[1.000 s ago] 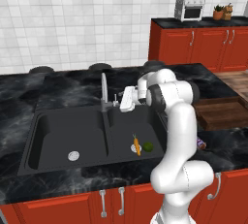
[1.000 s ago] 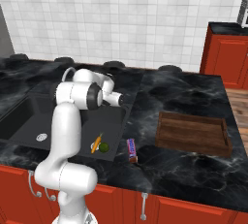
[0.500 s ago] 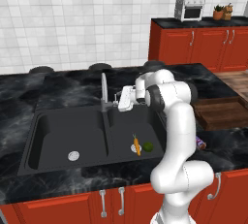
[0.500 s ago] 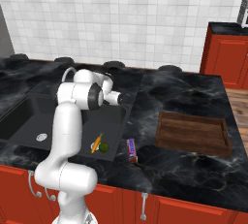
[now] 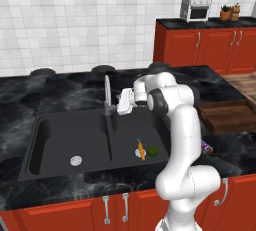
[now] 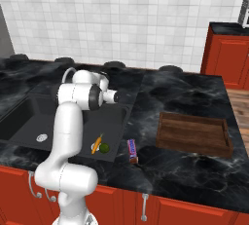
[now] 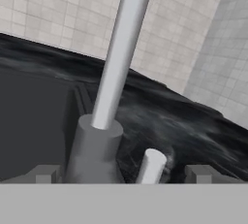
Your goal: Pick up all produce items and place them in the sink. Turn on the sink faucet to wash them. Then turn the sink off and put them in the tray.
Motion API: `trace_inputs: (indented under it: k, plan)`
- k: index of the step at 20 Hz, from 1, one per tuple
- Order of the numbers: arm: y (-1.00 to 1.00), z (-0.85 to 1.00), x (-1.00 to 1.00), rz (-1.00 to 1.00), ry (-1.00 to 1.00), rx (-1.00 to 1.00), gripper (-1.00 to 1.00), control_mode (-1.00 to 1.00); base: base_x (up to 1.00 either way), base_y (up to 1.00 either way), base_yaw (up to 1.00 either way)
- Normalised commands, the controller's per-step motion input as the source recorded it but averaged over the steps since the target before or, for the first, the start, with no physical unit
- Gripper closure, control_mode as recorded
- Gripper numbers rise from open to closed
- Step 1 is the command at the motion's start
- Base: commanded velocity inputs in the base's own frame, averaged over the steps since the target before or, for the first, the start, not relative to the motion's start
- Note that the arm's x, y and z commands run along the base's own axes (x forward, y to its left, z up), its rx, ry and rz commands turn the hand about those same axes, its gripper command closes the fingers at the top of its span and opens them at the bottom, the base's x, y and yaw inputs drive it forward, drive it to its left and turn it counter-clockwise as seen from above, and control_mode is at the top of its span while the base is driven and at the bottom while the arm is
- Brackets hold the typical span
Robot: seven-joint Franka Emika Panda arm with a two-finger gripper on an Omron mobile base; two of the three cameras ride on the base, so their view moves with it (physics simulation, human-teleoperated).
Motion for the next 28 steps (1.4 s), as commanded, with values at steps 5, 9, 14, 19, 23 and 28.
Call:
trace_inputs:
  k: [5,9,14,19,23,28]
  plan:
    - [0.11,-0.05,0.18,0.0,0.0,-0.03,-1.0,-1.0,0.0,0.0,0.0]
    - [0.08,0.0,0.08,0.0,0.0,0.0,-1.0,-1.0,0.0,0.0,0.0]
    - [0.16,-0.03,0.03,0.0,0.0,0.0,1.0,-1.0,0.0,0.0,0.0]
    - [0.07,0.0,0.01,0.0,0.0,0.0,1.0,-1.0,0.0,0.0,0.0]
    - [-0.01,0.0,0.0,-0.01,0.0,0.0,1.0,-1.0,0.0,0.0,0.0]
    - [-0.1,-0.02,0.0,-0.14,0.0,0.02,1.0,-1.0,0.0,0.0,0.0]
